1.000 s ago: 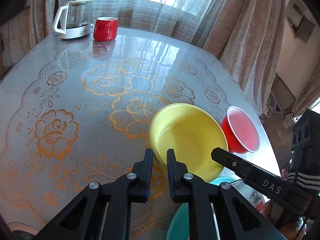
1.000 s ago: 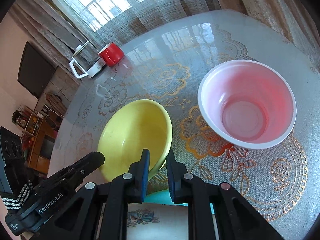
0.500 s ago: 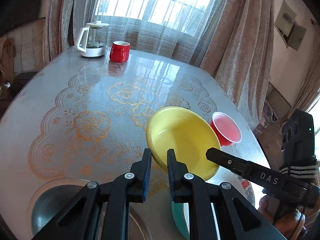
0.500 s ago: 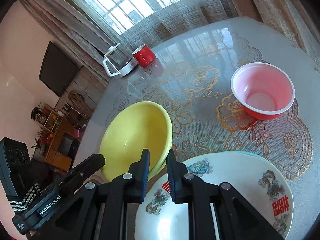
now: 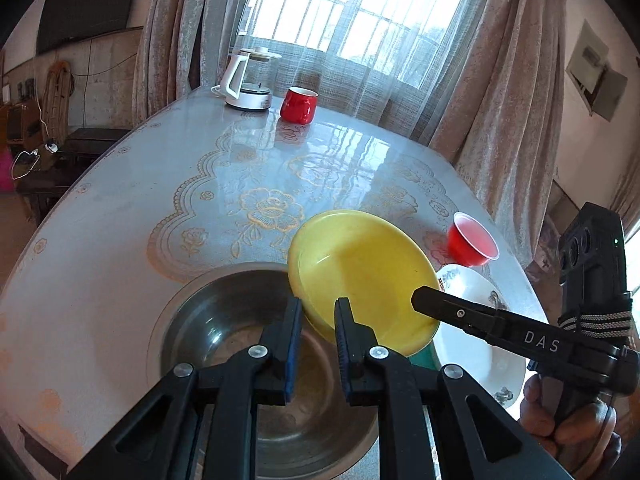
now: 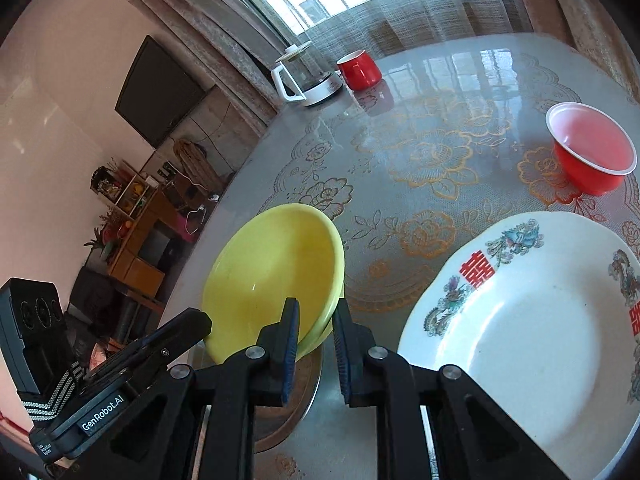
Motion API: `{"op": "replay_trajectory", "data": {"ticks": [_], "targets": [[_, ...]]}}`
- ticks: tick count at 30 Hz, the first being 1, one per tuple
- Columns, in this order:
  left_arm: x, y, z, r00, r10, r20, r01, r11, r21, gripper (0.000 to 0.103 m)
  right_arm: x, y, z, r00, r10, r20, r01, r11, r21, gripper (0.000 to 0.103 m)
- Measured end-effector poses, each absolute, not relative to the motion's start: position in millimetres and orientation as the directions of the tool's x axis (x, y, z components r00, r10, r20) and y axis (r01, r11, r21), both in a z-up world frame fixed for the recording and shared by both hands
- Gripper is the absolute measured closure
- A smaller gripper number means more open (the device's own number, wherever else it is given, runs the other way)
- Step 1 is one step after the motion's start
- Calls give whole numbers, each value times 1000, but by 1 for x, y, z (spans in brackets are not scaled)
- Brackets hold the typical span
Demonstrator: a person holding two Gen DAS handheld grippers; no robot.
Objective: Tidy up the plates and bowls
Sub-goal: 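Lift the yellow bowl and lower it into the steel bowl, then open both grippers and withdraw them from the yellow bowl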
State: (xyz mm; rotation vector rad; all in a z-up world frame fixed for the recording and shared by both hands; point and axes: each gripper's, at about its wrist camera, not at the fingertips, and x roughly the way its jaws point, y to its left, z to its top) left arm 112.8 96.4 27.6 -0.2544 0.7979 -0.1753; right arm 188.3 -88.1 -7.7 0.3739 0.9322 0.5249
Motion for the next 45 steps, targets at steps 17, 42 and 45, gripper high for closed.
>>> {"op": "replay_trajectory", "data": {"ticks": [17,42,45], "targets": [[76,133,-9,659,-194,-727,-39,956,-291,88,172,-16,-44,356,560,-748,-351,822,449,84],[75,131,-24,652,-197,-732,-21,960,-278,88,153,-8,-30,462,453,-762,-419,869,263,86],[73,132,-24,653,-207,-729,-14,959,-284,87,154,5,-32,413,488,-769,-454,842,291,86]]}}
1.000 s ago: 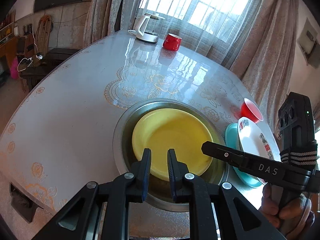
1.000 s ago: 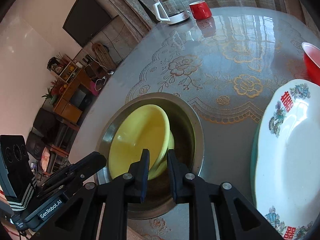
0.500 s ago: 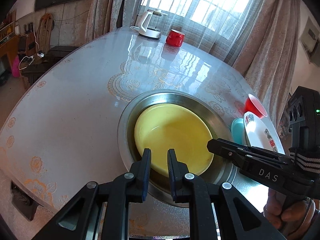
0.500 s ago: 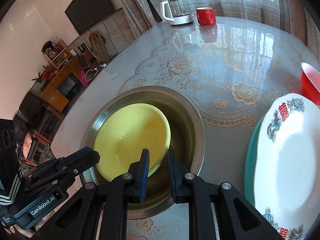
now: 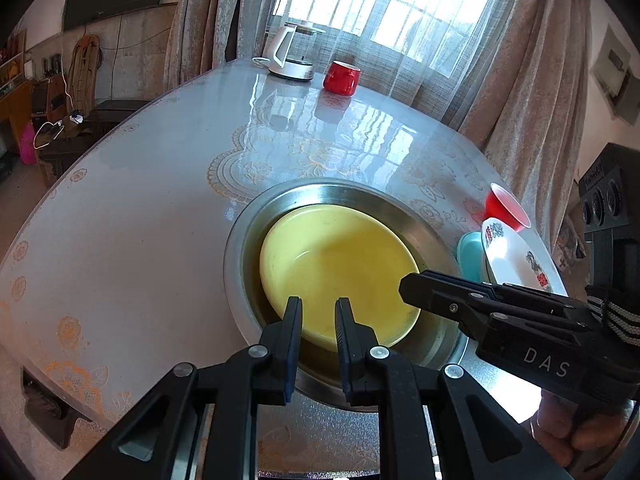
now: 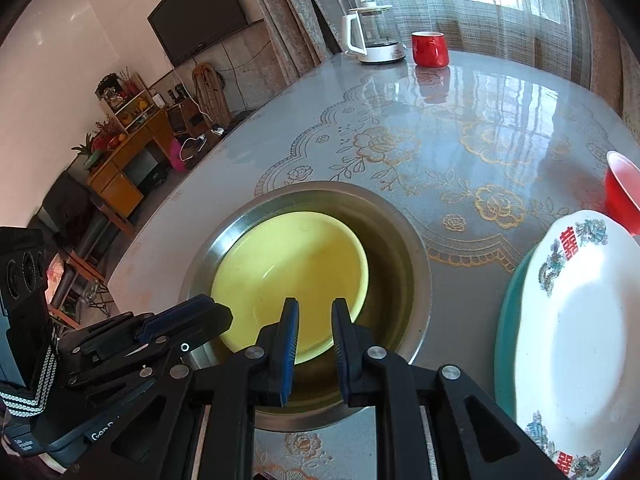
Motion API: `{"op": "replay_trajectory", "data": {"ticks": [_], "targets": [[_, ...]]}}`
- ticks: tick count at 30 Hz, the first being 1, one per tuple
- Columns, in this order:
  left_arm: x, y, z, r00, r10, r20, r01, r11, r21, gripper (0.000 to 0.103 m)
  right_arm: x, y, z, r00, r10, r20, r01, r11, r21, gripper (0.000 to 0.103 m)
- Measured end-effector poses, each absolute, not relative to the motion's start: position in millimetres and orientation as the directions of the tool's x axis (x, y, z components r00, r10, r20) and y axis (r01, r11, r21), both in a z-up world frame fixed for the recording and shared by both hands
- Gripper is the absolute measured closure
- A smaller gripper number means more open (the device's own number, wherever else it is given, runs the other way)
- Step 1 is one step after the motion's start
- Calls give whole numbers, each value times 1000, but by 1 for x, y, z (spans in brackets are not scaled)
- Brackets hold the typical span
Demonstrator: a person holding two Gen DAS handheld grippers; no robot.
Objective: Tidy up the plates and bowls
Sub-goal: 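Open both grippers and withdraw them from the yellow bowl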
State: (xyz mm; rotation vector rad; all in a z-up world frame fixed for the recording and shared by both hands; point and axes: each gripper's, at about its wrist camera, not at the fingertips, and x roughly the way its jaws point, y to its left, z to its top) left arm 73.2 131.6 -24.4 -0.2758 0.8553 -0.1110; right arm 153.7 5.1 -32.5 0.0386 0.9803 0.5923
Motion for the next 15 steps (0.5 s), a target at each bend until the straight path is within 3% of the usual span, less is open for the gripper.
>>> {"op": "replay_trajectory", "data": {"ticks": [5,15], "targets": [[70,133,-25,649,-233,-725,4,953,-302,86,158,19,-42,340,484,-806,-469,831,300,85],[68,133,-26,648,-239,-723,2,950,-312,85,153,9,-38,359,447,-819,-454,850,265,79]]}}
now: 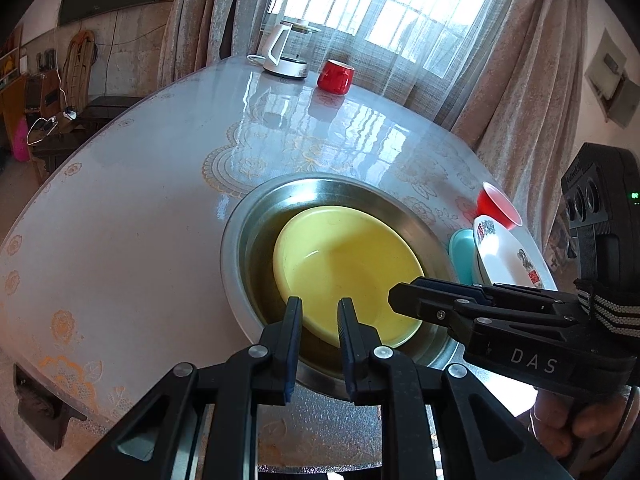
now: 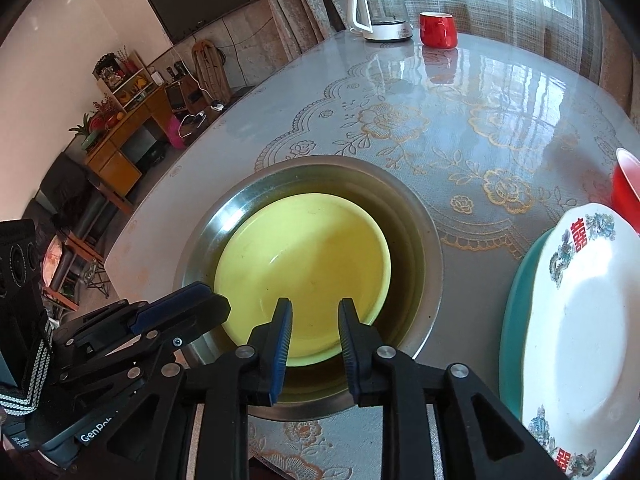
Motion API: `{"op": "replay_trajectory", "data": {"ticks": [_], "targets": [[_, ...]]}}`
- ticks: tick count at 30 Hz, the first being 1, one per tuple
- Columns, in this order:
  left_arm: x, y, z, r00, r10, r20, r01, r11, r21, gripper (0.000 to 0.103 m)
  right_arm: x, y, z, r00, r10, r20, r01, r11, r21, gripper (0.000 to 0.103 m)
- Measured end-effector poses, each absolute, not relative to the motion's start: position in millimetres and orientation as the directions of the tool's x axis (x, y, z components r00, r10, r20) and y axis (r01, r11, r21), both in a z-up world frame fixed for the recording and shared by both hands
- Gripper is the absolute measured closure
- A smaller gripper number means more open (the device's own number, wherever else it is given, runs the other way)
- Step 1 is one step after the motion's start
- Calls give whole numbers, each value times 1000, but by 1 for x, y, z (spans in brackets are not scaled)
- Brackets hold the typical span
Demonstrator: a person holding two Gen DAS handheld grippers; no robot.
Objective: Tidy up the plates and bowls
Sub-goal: 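Open both grippers and withdraw them from the yellow bowl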
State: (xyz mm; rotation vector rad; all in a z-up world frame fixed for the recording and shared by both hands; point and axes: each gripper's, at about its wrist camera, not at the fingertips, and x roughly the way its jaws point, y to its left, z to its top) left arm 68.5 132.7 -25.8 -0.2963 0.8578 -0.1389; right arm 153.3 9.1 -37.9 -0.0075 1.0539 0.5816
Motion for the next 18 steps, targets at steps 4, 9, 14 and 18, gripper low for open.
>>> {"op": "replay_trajectory", "data": {"ticks": [4,9,14,18], "targets": [[68,134,-24,651,-232,-723,-8,950,-311,83,154,7,-39,356,461,-813,-452,846,282,77],[66,131,-19,664,-216,-716,-8,955,-296,79,150,-2,-36,383,518,-765,-449,828,336,75],[65,125,-14,676,-199,-709,-3,962,-272,74,138,-17,-21,477,523,-707,-454,835,311,68],[64,116,-10,688,-188,-701,9,968,-251,70,132,-35,-14,531,524,-666,-421,845,329,63]]}}
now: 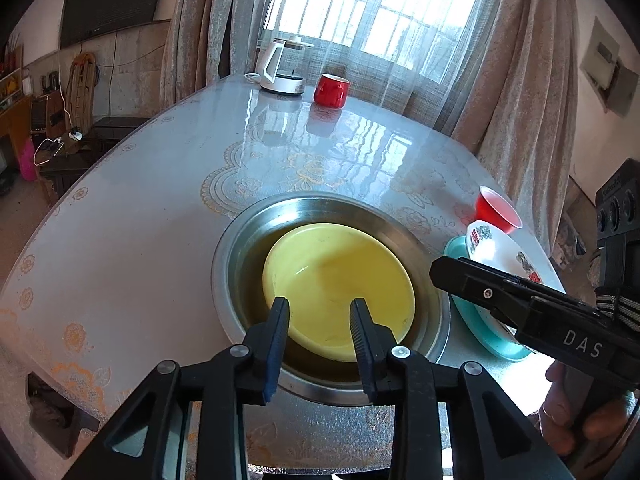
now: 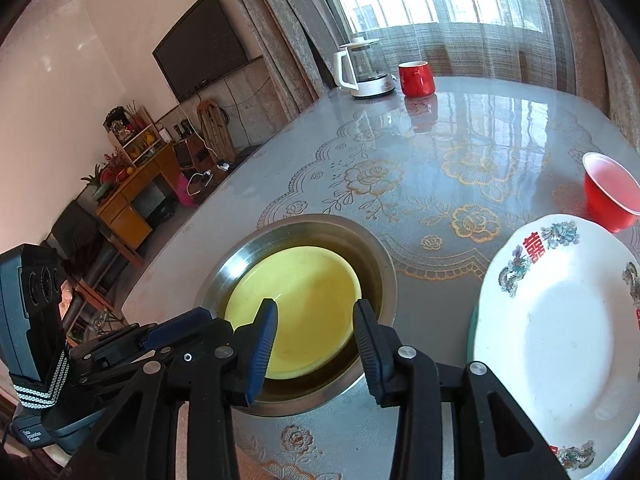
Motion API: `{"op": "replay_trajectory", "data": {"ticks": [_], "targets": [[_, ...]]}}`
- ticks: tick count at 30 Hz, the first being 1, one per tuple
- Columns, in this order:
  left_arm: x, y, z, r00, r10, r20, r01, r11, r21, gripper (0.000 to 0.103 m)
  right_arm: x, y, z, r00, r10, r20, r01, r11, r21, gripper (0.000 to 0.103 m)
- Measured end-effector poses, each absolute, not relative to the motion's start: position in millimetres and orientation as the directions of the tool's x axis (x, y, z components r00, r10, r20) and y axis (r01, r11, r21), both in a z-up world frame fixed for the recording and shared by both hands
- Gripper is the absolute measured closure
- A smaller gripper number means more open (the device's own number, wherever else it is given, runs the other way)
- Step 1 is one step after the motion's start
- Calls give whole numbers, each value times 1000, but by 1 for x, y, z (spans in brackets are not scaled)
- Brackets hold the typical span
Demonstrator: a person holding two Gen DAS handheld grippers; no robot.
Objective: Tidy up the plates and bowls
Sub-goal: 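Open both grippers and withdraw them from the yellow bowl, then move both grippers to the rim of the plate stack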
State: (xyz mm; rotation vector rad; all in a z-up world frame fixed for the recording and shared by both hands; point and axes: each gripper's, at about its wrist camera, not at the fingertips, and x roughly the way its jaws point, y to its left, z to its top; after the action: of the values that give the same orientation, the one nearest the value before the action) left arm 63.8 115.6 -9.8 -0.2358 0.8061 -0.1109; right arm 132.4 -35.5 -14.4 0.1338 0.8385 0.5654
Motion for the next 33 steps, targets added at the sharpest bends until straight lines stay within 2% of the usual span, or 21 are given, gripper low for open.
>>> {"op": "replay_trajectory", "data": {"ticks": [9,25,33], "targets": [[59,94,-2,711,-143,-688,47,987,-157,69,124,-93,-8,621,481,-619,-308,876,371,52],[60,42,2,705,-165,-690,146,985,-87,67,115,-185,-14,714,341,-611,-76,906,416,51],[76,-10,13,696,-234,-679,250,965,-77,63,96,-232,-9,762,249,-597,36,906,423,51]]}}
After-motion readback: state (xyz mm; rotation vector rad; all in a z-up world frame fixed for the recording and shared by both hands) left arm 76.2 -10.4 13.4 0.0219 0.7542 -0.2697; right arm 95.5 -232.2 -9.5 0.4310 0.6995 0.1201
